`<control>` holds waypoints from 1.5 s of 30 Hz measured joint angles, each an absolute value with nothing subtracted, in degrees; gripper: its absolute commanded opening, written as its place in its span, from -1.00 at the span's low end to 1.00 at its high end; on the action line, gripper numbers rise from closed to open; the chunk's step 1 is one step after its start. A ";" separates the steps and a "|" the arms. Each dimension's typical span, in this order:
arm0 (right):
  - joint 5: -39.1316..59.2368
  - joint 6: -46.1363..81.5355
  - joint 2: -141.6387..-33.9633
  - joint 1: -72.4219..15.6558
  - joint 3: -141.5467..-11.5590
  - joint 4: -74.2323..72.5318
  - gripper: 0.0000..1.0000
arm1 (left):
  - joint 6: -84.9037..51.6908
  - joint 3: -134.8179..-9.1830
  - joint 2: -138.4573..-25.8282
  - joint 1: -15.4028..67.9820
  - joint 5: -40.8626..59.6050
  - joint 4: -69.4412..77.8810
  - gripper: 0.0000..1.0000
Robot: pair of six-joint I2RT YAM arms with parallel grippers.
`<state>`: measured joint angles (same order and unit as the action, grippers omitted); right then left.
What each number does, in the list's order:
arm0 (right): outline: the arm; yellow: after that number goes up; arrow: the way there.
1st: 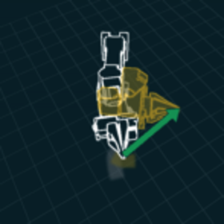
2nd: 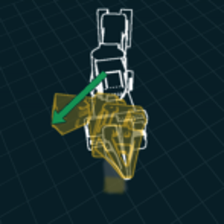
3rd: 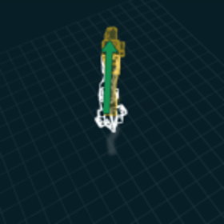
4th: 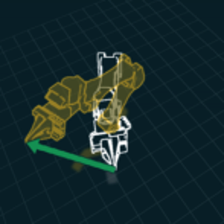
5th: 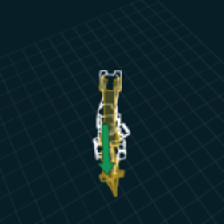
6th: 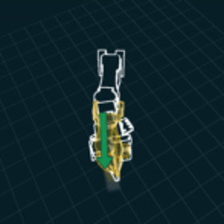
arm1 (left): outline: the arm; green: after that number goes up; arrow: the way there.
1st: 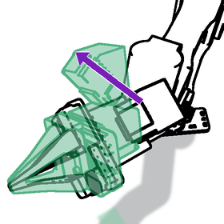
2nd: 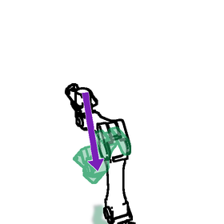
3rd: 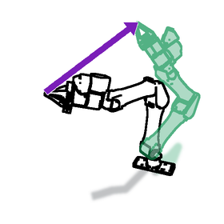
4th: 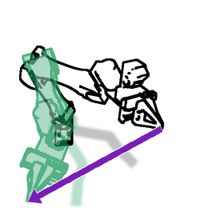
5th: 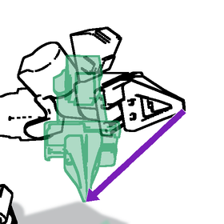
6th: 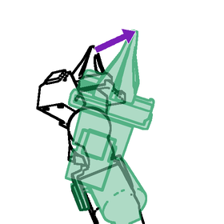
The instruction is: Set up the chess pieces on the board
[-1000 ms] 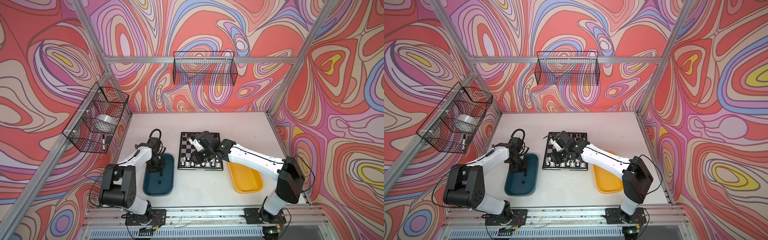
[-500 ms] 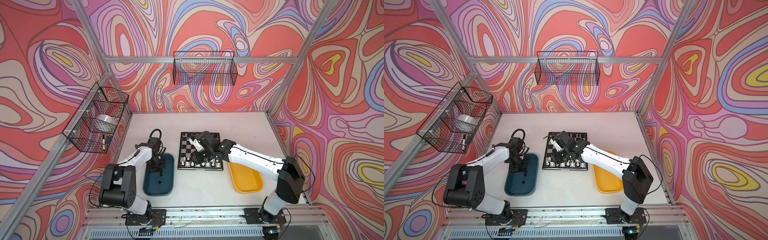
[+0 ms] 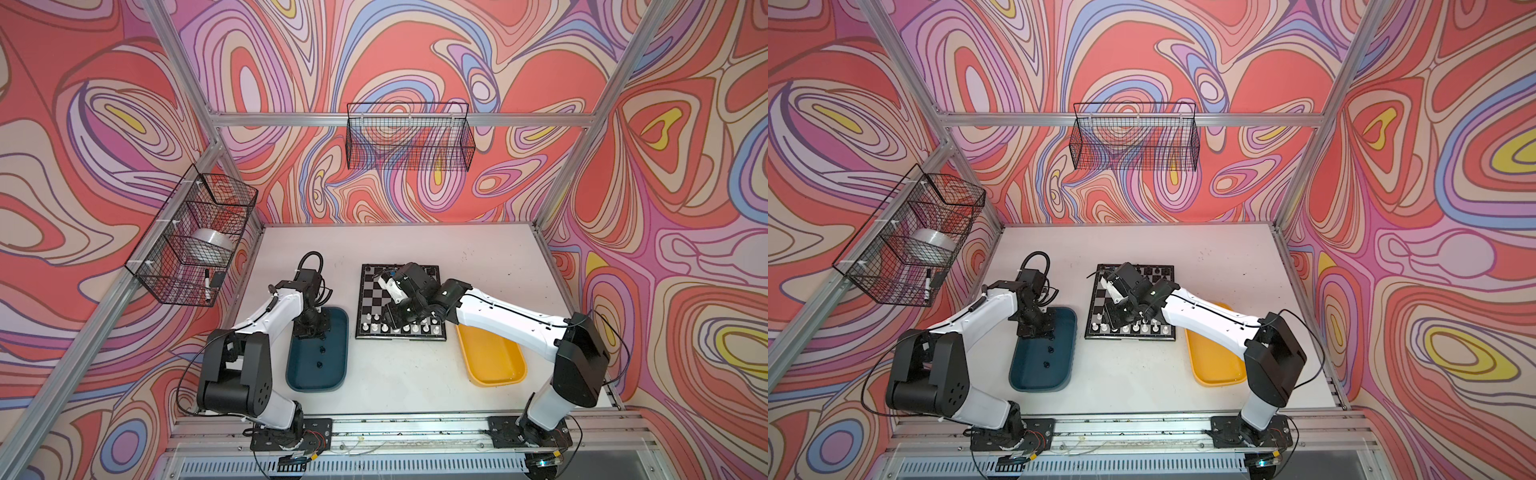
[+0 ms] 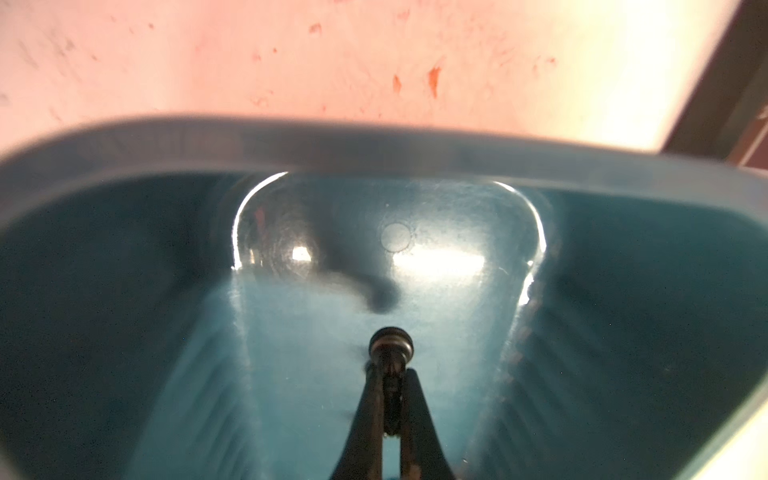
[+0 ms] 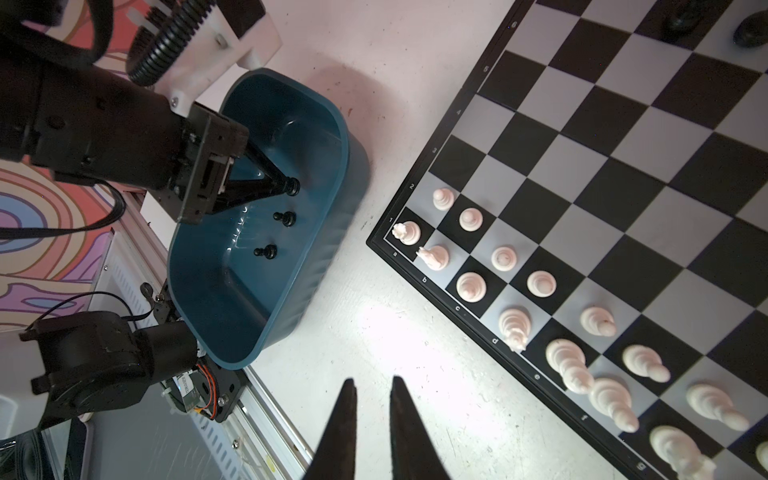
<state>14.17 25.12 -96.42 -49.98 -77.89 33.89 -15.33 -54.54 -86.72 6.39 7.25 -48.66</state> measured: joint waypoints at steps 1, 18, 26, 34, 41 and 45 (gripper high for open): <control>14.17 25.10 -96.42 -49.98 -77.82 33.85 -0.68 | -15.14 -54.78 -86.50 6.39 7.25 -48.73 -1.00; 14.26 24.05 -96.42 -49.98 -77.71 33.85 -0.68 | -10.48 -58.50 -81.34 6.39 8.19 -51.48 -1.00; 14.35 23.05 -96.42 -49.98 -77.78 33.87 -0.68 | -7.60 -62.13 -80.75 7.57 8.60 -52.99 -1.00; 14.37 22.37 -96.42 -49.98 -77.78 34.11 -0.68 | -5.52 -65.82 -80.75 8.67 8.49 -54.46 -1.00; 14.37 22.06 -96.36 -49.98 -77.78 34.28 -0.68 | -4.32 -73.14 -82.94 9.63 7.35 -55.42 -1.00; 14.37 22.15 -95.31 -49.95 -77.78 34.28 -0.68 | -3.75 -77.43 -85.89 10.41 6.74 -55.70 -1.00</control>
<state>14.37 22.15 -95.31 -49.95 -77.78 34.28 -3.75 -77.43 -85.89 10.41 6.74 -55.70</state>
